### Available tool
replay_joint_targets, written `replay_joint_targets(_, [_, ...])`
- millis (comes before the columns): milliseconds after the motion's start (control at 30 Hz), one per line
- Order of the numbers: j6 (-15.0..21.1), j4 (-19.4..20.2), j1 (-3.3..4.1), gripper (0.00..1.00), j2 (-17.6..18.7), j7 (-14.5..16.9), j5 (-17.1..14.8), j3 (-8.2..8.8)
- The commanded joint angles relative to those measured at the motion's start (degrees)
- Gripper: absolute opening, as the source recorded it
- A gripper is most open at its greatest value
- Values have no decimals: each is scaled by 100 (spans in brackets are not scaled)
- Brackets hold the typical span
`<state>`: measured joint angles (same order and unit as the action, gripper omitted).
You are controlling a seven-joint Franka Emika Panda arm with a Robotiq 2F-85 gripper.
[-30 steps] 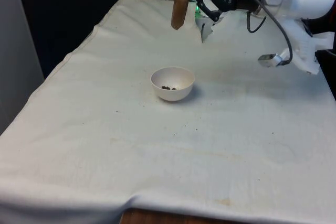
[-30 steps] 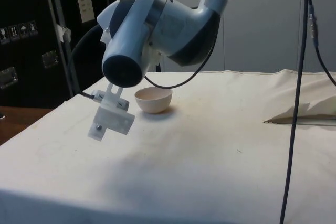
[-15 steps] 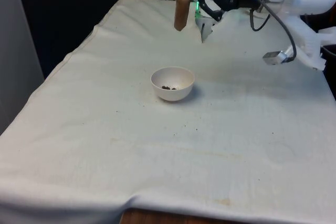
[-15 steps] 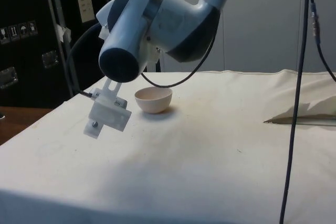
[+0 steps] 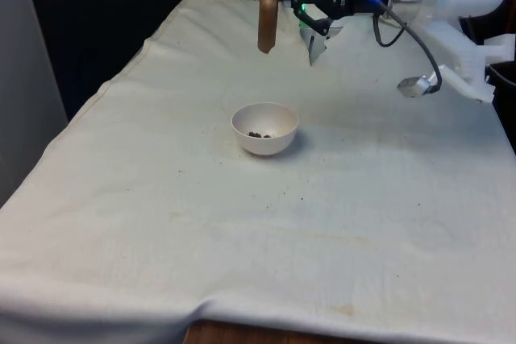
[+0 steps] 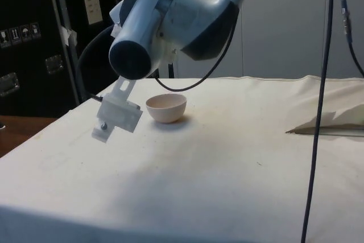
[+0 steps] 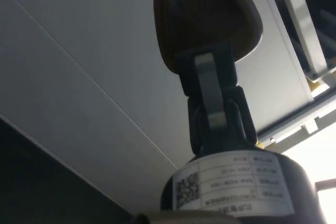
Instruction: Pour the coffee beans from the cup into the bowl.
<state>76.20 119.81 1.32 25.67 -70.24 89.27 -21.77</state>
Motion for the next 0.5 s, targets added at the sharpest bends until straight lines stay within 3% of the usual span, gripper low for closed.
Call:
replay_joint_targets(0, [166,109,-69,0,-109,-34,-40,-11])
replay_joint_targets(233, [441,264,-143,0,-286,-69,-74,115])
replay_joint_targets(267, [309,223,-86,0,-229,-52,-46,138])
replay_joint_targets(300, [533,286,-155,0,-327,-63,-86,160])
replay_joint_targets(467, [762,304,-183,0,-407,-46,-143,264])
